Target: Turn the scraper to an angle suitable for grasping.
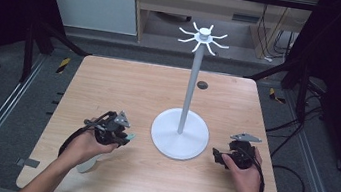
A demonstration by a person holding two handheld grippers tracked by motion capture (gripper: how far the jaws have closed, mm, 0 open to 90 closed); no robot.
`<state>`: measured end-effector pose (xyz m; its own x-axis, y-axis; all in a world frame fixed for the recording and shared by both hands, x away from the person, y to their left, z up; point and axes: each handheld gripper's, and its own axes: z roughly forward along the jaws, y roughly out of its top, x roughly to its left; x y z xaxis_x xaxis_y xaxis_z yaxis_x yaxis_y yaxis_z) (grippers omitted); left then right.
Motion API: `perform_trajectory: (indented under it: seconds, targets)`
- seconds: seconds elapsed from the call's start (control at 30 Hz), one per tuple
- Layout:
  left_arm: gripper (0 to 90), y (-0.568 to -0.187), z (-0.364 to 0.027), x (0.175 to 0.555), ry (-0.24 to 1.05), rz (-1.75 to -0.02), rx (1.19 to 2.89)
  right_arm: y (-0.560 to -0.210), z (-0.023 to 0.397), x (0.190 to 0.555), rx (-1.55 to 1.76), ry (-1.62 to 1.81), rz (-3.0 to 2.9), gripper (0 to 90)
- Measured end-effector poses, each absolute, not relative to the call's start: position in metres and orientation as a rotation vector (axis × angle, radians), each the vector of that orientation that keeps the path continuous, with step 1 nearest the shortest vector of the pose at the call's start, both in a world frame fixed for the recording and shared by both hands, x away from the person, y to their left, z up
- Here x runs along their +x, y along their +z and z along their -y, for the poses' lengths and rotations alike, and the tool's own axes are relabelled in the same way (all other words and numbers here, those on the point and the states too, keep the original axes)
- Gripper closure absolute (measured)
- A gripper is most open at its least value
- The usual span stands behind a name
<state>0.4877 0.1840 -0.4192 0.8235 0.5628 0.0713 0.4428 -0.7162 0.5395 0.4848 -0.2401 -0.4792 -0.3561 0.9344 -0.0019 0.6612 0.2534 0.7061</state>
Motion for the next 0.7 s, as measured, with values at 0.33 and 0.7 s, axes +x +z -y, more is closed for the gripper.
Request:
perform_trajectory:
  seconds: [0.33, 0.7]
  targets:
    - [74.1, -0.39, -0.218, 0.466, 0.408, -0.784, 2.305, -0.48, 0.239, 0.485, 1.452, 0.866, -2.118, 7.8]
    - [74.2, -0.366, -0.232, 0.453, 0.466, -0.763, 2.175, -0.481, 0.239, 0.485, 1.457, 0.856, -2.119, 7.7]
